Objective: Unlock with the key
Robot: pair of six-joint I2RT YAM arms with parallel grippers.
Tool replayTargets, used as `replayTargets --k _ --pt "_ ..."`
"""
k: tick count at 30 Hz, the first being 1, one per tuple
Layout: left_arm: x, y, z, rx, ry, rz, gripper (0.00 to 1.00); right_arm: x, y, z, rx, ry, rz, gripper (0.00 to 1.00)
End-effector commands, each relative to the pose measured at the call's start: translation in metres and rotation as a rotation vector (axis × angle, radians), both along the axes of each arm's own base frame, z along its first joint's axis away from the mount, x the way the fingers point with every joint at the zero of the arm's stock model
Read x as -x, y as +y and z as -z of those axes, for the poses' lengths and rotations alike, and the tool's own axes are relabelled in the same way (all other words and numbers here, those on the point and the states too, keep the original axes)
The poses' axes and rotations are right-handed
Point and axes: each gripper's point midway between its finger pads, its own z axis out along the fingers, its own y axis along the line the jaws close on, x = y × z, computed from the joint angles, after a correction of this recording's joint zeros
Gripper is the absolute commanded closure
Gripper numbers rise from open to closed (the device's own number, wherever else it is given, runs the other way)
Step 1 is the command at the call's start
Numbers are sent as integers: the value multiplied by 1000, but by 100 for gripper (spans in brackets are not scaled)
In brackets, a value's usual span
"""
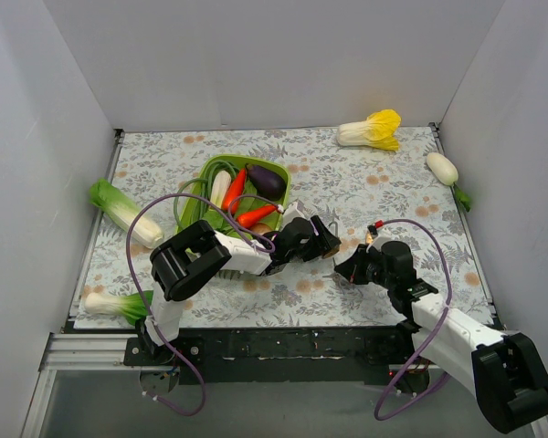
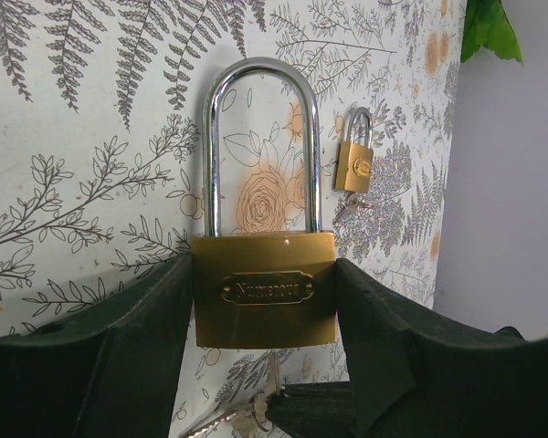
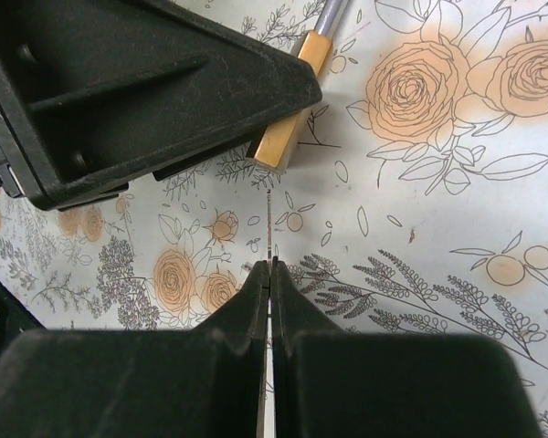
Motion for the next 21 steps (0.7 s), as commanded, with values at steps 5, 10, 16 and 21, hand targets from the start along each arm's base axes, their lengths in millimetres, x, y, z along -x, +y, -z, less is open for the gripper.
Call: replayTargets --k 5,10,16,21 --pt "5 -7 -19 30 -23 22 100 -25 10 -34 -22 -119 -15 99" --pt "5 -7 -18 30 -22 20 100 -26 10 -34 -21 -118 -13 99" --pt "5 -8 -20 31 -25 21 100 -27 9 -28 -13 -95 -2 99" --pt "5 -6 -18 28 -21 18 100 -29 7 -26 -12 -89 21 99"
